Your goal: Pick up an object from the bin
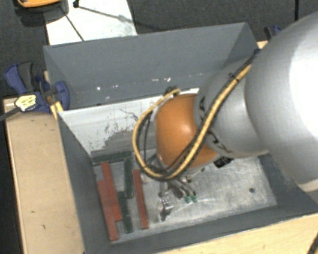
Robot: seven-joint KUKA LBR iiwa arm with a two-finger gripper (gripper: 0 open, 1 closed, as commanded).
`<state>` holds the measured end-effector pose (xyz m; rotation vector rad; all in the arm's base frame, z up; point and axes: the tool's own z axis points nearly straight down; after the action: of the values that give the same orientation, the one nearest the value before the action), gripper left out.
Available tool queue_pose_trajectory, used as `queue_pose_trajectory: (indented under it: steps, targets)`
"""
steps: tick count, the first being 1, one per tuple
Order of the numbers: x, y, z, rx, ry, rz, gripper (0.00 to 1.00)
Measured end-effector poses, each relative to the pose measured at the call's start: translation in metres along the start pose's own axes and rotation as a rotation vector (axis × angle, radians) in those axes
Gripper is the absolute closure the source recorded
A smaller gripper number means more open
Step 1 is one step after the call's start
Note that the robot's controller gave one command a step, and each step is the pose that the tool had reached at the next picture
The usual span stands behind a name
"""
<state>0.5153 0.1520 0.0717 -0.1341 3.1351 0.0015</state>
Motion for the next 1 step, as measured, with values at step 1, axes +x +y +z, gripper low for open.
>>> queue_pose_trajectory:
  steps: [1]
  targets:
    - [-0.0453, 0.0371, -0.0029, 0.038, 0.003, -0.162, 1.00]
